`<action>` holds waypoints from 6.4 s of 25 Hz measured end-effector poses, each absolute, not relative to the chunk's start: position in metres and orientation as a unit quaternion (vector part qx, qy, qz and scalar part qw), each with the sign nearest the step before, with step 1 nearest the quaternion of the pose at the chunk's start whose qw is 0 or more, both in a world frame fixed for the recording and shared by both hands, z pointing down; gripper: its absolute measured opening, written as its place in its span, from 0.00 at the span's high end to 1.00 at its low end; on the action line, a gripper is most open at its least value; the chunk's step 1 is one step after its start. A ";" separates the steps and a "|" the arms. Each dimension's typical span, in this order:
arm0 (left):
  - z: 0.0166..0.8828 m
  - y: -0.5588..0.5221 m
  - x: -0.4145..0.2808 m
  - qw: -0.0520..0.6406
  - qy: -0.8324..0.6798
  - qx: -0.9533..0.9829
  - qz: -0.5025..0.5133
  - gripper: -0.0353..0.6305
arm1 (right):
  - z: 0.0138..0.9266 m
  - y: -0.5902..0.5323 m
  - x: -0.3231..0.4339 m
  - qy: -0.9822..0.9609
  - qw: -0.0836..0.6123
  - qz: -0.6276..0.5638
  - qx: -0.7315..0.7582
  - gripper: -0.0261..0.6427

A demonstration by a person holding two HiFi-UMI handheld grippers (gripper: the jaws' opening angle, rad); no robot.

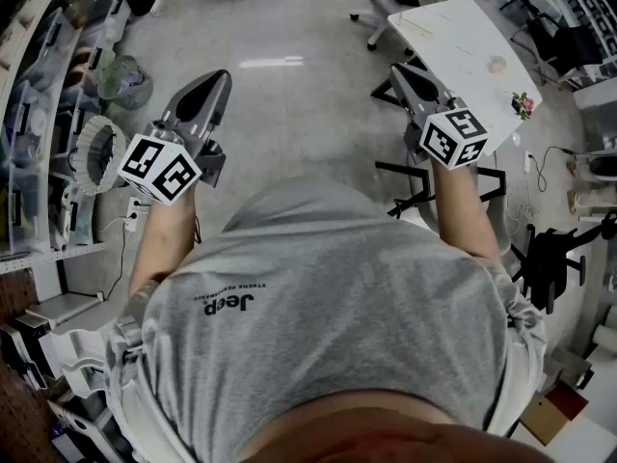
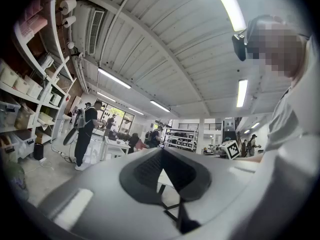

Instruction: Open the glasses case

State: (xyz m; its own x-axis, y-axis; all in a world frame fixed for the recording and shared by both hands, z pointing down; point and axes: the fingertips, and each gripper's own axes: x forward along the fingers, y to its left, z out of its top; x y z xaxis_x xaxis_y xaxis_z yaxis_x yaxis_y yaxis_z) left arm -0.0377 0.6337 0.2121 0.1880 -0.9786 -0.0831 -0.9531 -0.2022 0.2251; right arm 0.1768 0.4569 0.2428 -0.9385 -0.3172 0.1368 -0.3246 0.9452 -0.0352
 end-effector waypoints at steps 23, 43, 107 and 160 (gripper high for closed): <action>0.211 0.584 0.051 0.053 -0.641 0.760 -0.094 0.89 | 0.242 0.413 0.245 -0.994 0.025 0.031 0.105 0.48; 0.227 0.520 0.066 0.076 -0.634 0.764 -0.091 0.89 | 0.247 0.351 0.256 -0.993 0.023 0.025 0.116 0.40; 0.288 -0.046 -0.279 0.130 -0.608 0.781 -0.062 0.89 | 0.303 -0.197 -0.066 -0.986 0.065 0.041 0.145 0.40; 0.503 -0.225 0.082 0.223 -0.281 0.929 0.096 0.89 | 0.667 -0.189 0.216 -0.893 0.449 0.022 0.029 0.47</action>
State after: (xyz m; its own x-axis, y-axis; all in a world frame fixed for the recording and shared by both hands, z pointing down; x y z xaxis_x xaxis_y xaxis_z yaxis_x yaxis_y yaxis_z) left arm 0.0816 -0.2248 0.5030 0.8239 -0.4786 0.3036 -0.5642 -0.7430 0.3600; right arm 0.2156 -0.1889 0.6671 -0.5957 -0.0316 0.8026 -0.0704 0.9974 -0.0130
